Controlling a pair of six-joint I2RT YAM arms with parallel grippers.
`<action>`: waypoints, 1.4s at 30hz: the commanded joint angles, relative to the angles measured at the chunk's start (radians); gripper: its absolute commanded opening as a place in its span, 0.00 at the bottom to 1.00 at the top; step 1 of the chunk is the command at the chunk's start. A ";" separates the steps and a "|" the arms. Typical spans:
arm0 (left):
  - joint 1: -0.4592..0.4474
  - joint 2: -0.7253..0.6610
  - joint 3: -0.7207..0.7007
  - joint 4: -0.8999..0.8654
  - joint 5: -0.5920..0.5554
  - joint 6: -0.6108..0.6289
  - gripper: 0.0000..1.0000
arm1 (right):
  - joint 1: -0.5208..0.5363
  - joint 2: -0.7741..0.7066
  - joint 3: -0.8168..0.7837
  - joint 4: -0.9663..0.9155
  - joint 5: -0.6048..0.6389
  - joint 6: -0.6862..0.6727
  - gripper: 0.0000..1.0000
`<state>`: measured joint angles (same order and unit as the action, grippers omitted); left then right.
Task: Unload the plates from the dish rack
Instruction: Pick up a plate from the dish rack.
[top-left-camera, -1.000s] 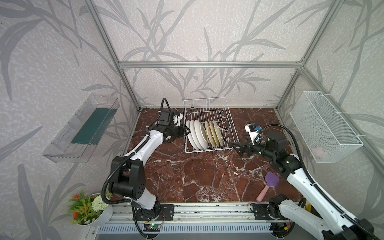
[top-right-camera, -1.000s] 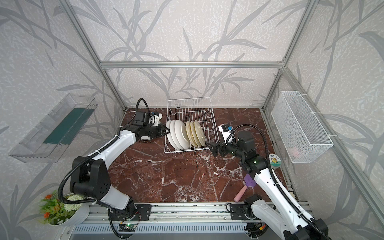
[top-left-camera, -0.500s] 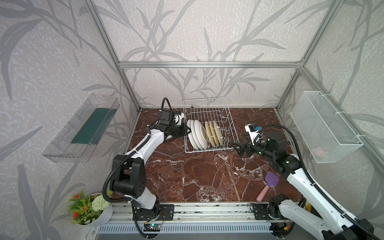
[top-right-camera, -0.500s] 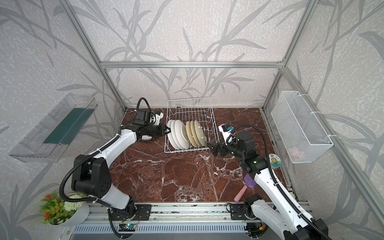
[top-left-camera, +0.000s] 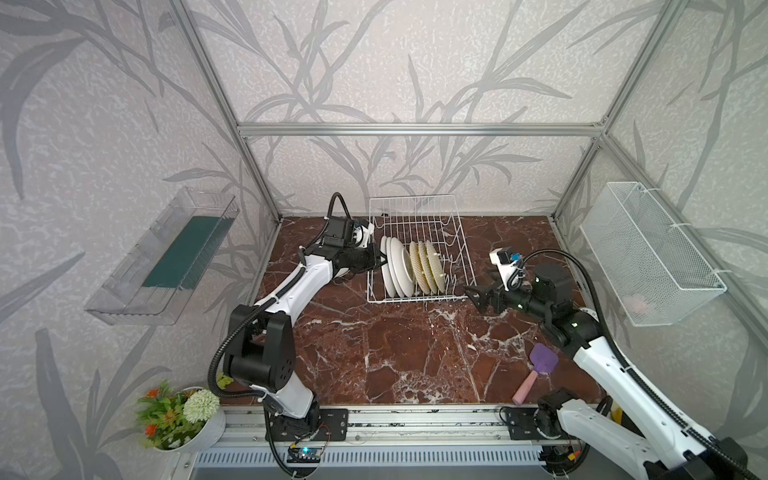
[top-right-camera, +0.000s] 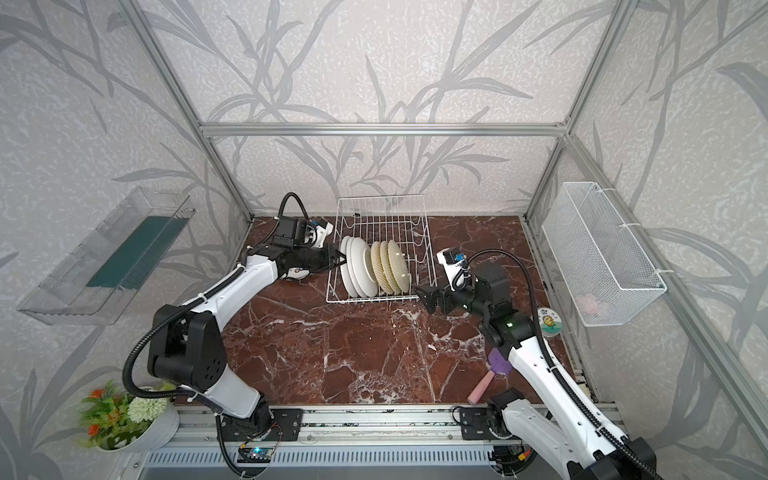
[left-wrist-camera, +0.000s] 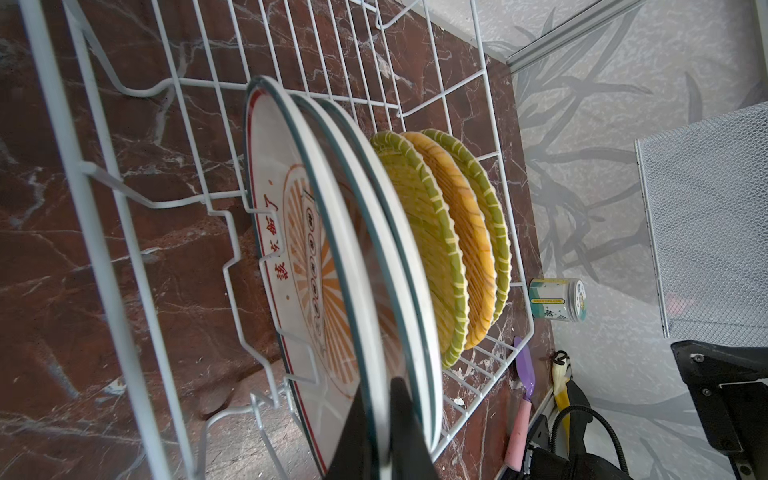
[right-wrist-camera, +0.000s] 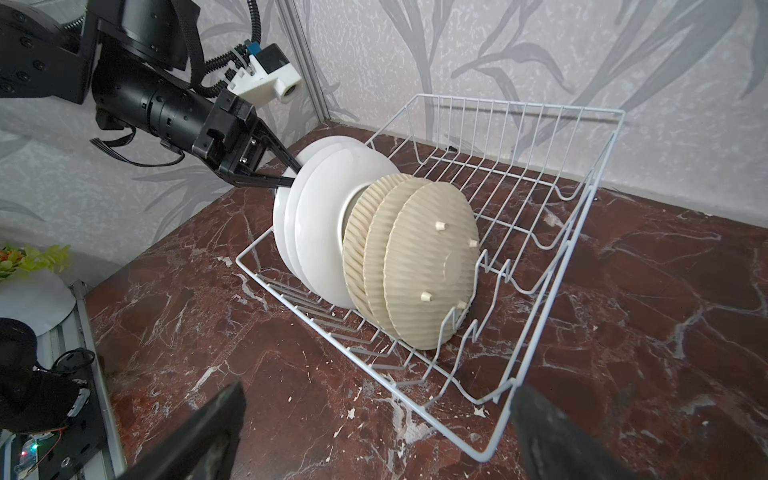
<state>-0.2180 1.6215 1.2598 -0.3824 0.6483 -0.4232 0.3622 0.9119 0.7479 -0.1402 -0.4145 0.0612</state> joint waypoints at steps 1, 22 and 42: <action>0.003 -0.014 0.007 0.007 -0.027 0.012 0.00 | 0.004 -0.011 -0.007 0.013 0.006 -0.006 0.99; 0.005 -0.094 -0.046 0.105 -0.004 -0.072 0.00 | 0.004 -0.033 -0.010 0.010 0.005 -0.001 0.99; 0.007 -0.163 -0.028 0.083 -0.028 -0.081 0.00 | 0.004 -0.065 -0.015 -0.002 0.006 0.008 0.99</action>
<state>-0.2188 1.5093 1.2087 -0.3080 0.6518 -0.5087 0.3622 0.8631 0.7425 -0.1421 -0.4110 0.0601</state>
